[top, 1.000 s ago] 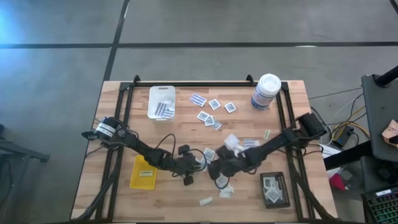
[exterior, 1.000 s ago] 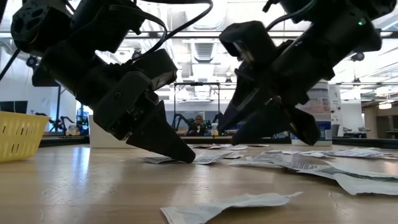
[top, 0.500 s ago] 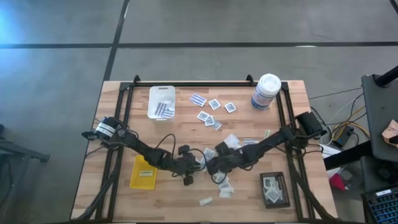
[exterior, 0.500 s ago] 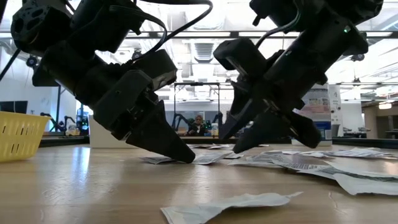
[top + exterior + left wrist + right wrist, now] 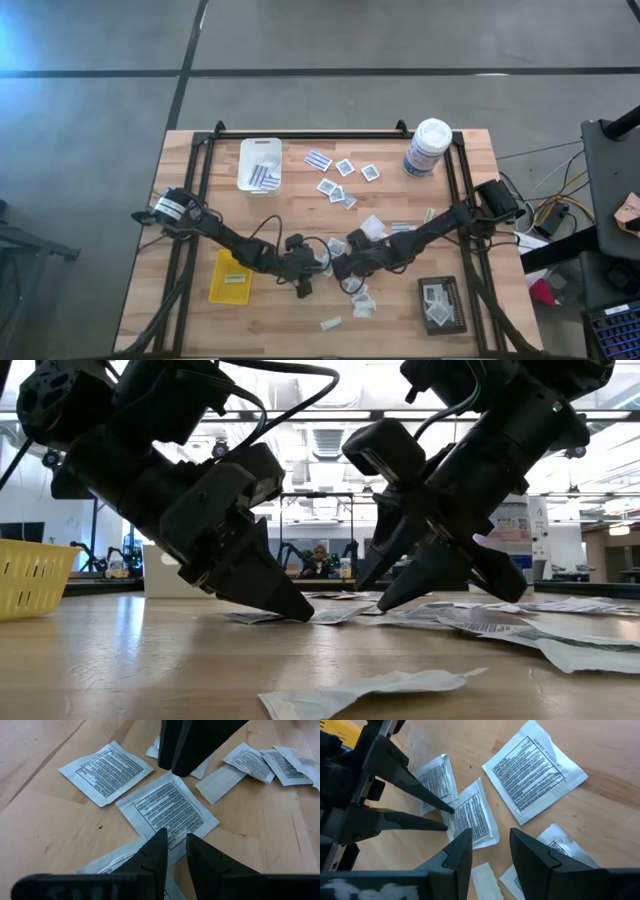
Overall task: Pick & Place First Aid Supplies
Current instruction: Put the towelette pack into the black bin
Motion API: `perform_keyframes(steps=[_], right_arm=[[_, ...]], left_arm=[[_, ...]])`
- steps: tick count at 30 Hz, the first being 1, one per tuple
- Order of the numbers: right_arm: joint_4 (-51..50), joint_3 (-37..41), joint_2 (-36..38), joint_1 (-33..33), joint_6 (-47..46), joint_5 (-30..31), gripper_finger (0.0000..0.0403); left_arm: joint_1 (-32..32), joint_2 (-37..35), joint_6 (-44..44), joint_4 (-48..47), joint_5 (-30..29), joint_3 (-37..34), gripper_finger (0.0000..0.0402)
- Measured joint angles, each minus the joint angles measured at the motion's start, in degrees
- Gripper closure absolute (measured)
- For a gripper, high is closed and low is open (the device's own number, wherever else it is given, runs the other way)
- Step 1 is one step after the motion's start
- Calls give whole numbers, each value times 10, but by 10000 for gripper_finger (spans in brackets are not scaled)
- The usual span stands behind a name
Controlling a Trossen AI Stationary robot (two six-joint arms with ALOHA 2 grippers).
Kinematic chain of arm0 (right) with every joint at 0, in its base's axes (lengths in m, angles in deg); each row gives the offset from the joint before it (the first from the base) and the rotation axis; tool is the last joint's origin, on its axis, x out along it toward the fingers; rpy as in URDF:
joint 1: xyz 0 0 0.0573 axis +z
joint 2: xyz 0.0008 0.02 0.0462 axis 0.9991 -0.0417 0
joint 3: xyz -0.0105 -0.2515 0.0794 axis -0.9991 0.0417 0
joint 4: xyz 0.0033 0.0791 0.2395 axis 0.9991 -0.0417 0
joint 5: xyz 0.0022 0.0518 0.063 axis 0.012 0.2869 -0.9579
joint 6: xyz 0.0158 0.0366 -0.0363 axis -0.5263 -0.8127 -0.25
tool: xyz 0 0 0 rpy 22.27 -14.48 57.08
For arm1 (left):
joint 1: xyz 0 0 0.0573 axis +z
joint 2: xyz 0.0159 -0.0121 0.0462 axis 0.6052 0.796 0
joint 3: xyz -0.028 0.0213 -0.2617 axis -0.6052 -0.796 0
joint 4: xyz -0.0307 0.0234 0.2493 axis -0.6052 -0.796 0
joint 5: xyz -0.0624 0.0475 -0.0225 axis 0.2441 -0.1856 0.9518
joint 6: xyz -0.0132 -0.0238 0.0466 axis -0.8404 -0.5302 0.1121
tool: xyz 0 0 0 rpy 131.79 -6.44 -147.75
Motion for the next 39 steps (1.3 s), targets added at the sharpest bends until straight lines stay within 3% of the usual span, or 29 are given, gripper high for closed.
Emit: perform_keyframes(steps=[12, 19, 27, 39], right_arm=[[-2, 0, -3, -2, -14, -10, 275], [8, -4, -29, -2, -17, -11, 275], [7, -5, -28, -2, 4, -9, 279], [1, -20, -27, -2, 63, -13, 380]], left_arm=[[5, 7, 24, 30, -15, -1, 323], [10, 52, 25, 108, -26, 1, 323], [11, 54, 26, 113, -25, 1, 323], [10, 55, 57, 116, -20, 2, 323]])
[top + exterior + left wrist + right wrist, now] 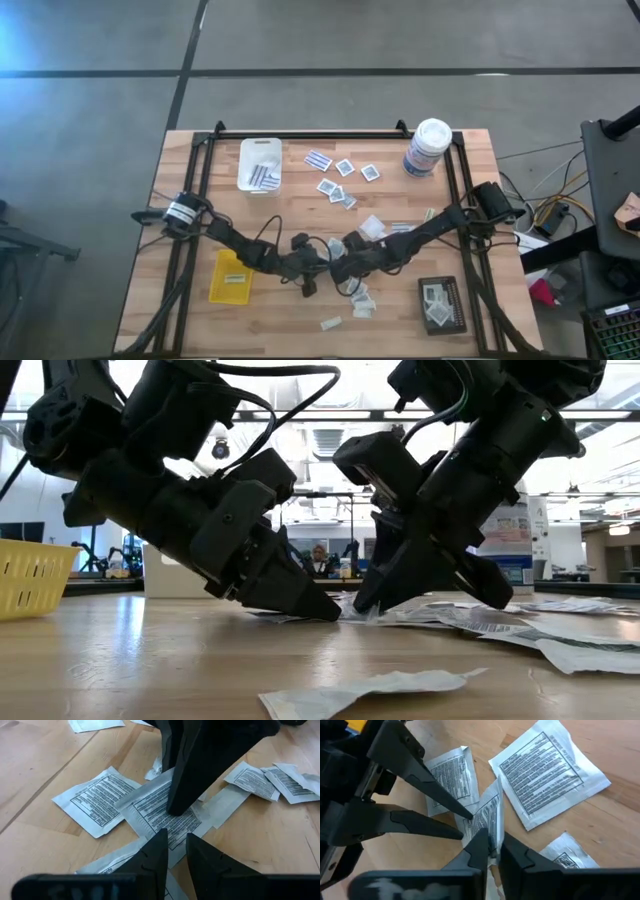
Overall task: Pick & Place First Aid Supplies
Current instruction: Put the towelette pack into the black bin
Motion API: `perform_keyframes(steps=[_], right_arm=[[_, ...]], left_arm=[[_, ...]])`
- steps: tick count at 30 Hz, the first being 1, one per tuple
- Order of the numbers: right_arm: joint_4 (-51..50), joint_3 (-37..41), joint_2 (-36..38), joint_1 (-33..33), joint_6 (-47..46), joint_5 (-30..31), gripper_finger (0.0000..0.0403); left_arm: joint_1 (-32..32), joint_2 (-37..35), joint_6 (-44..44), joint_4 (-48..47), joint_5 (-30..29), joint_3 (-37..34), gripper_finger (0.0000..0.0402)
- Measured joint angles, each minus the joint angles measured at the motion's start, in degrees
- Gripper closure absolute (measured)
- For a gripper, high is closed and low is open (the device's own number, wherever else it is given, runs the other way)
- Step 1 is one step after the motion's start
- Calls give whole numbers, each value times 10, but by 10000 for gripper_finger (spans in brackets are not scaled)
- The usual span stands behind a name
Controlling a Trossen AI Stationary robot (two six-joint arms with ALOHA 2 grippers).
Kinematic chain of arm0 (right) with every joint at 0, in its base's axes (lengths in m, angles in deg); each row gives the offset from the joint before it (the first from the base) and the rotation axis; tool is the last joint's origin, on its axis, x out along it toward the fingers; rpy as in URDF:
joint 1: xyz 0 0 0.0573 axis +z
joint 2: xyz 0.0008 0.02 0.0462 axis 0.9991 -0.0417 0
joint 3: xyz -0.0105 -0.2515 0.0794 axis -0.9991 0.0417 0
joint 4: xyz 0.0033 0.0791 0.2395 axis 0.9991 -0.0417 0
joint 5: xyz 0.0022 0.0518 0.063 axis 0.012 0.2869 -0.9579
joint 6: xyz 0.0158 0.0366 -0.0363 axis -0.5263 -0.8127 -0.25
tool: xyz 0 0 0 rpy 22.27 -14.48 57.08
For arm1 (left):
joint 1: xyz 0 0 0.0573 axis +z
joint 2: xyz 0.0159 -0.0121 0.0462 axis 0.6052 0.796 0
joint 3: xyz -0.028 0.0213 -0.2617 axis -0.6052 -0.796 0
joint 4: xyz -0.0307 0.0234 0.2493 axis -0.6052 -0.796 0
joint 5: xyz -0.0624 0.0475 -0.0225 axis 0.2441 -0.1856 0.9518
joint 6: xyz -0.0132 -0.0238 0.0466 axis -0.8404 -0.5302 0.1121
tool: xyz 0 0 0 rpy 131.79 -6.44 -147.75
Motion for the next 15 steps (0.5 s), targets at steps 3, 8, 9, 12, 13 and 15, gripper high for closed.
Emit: perform_keyframes(steps=[3, 8, 9, 12, 13, 15], right_arm=[[1, 0, 10, 0, 12, -2, 391], [0, 0, 24, 0, 36, -4, 393], [-1, 0, 28, 0, 39, -5, 393], [-3, 0, 39, 1, 57, -22, 393], [-5, 0, 43, 1, 65, -26, 394], [-9, 0, 55, 1, 76, -38, 394]], left_arm=[[0, -4, 10, -3, 3, 0, 323], [0, -35, 36, -50, 7, -1, 323], [0, -42, 40, -63, 9, -1, 323], [0, -68, 45, -99, 8, -2, 323], [0, -78, 48, -108, 8, -2, 323], [-1, -92, 53, -120, 6, -2, 323]])
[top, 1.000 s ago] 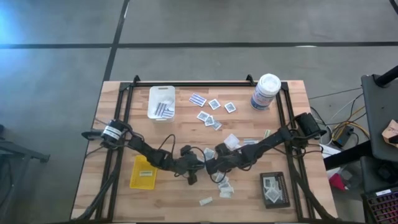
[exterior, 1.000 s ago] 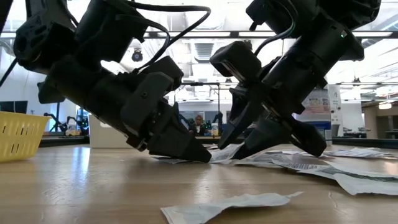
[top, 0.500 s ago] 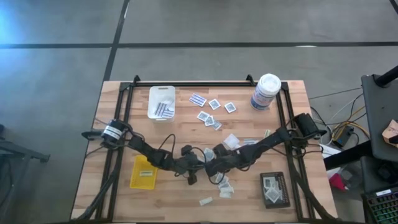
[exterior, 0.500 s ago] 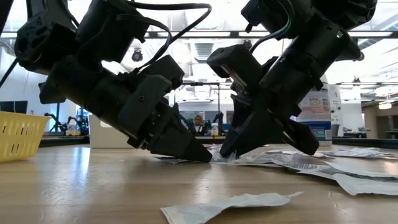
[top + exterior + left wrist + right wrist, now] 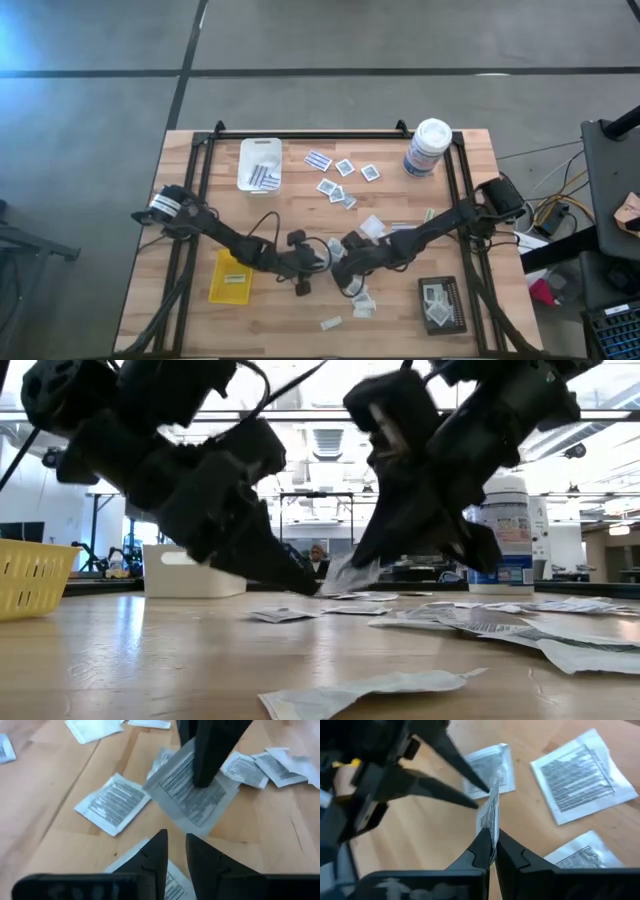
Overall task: Pick & Place First Aid Supplies
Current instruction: Put the towelette pack into the black bin
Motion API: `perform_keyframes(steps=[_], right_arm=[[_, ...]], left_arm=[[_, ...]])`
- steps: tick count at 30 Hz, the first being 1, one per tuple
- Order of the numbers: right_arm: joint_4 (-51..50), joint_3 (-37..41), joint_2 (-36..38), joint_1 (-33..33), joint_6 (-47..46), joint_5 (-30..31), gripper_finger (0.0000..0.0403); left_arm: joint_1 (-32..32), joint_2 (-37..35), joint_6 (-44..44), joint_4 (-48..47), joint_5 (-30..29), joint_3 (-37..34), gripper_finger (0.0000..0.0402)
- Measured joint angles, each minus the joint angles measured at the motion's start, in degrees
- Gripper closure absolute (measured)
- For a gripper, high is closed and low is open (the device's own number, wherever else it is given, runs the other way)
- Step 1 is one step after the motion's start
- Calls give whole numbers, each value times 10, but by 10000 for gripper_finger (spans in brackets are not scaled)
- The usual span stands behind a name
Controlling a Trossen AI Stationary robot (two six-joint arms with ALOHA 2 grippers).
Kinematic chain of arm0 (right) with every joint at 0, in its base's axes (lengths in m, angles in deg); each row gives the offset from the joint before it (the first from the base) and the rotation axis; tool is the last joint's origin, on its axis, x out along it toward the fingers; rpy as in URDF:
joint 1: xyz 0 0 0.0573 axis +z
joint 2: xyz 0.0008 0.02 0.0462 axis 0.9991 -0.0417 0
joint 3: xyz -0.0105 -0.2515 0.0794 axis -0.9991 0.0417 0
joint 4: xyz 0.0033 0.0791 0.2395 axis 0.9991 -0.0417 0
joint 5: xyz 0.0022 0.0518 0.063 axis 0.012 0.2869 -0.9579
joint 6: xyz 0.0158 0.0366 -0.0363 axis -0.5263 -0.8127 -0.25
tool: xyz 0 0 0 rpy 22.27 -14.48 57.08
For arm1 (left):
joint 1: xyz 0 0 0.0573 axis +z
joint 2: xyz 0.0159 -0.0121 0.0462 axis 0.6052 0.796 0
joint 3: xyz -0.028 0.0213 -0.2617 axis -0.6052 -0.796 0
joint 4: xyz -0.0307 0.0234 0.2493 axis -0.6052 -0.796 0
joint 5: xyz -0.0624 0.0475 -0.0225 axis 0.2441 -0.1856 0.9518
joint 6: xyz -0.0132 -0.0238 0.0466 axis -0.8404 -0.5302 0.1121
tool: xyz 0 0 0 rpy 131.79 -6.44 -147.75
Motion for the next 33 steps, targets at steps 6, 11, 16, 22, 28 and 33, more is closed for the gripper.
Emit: perform_keyframes(steps=[6, 11, 16, 22, 28, 33], right_arm=[[-71, 0, 43, 3, 19, -22, 394], [-155, 0, 82, 17, 22, -26, 394], [-232, 0, 125, 40, 23, -26, 394], [-310, 0, 179, 79, 17, -24, 394], [-360, 0, 225, 115, 13, -23, 394], [-408, 0, 261, 148, -34, -34, 394]], left_arm=[[-2, -36, 12, -22, 1, 0, 323], [-3, -65, 19, -65, 9, 0, 323], [-4, -85, 19, -113, 11, 0, 323], [-6, -97, 30, -134, 41, 0, 323], [-7, -97, 37, -135, 102, 0, 323], [-7, -98, 37, -135, 102, 0, 323]])
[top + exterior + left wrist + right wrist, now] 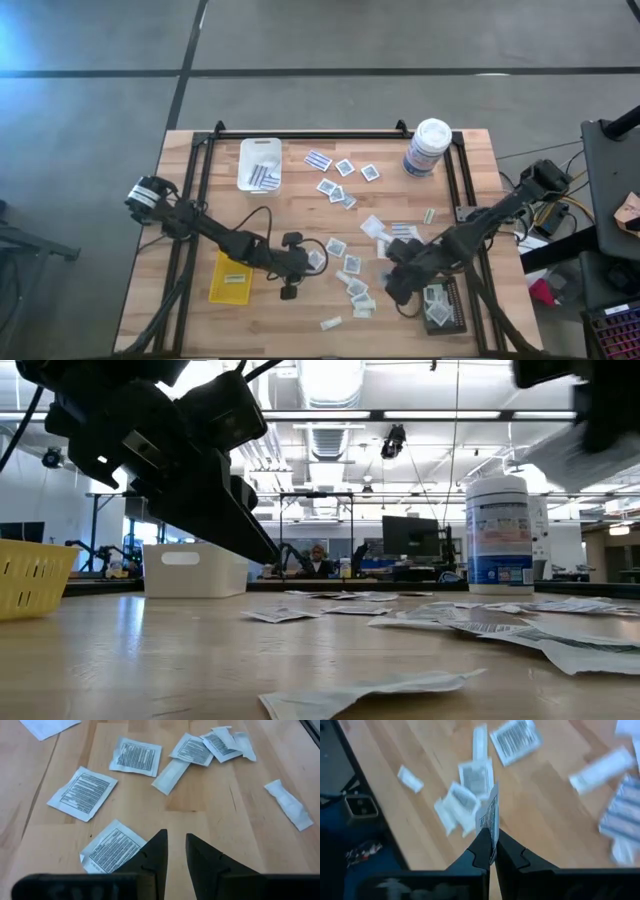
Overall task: Pick & Place First Aid Supplies
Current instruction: Put the towelette pack into the black bin
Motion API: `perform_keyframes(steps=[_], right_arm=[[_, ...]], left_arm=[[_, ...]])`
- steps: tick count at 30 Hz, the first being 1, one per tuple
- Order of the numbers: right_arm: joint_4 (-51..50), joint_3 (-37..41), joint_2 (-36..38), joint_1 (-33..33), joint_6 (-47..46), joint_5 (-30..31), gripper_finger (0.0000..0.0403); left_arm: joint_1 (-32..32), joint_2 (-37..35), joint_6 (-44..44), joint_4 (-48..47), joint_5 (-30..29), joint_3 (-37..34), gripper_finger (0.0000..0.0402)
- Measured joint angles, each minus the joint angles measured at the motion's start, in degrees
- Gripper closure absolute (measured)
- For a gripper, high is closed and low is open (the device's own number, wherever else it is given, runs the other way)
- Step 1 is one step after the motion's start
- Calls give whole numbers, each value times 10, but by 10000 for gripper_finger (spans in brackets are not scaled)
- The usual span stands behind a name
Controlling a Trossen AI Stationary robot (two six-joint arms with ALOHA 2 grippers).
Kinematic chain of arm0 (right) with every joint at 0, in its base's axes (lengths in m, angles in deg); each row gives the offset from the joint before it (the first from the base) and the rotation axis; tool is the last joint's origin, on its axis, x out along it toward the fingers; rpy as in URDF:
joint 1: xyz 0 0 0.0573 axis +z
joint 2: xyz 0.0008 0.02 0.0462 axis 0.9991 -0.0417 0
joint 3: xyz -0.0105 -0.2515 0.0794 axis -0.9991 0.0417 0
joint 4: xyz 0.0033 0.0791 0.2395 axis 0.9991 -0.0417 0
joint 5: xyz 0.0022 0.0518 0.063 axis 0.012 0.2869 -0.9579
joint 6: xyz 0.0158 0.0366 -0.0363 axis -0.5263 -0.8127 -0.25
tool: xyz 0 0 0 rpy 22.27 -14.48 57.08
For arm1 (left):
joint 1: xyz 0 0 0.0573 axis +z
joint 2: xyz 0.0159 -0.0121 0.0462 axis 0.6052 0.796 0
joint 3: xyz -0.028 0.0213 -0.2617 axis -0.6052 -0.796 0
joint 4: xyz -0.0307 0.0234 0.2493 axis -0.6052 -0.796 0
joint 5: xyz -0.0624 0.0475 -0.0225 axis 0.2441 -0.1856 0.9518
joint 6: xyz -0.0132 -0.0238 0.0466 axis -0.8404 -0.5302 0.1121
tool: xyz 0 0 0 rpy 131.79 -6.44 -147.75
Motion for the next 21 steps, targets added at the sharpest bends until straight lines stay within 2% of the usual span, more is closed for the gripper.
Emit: perform_keyframes(steps=[9, 21], right_arm=[[-27, 0, 49, 72, -92, -17, 394], [-50, 0, 57, 175, -255, -21, 394]], left_arm=[[0, 0, -1, 1, 0, 0, 323], [0, 0, -3, 0, 0, 0, 323]])
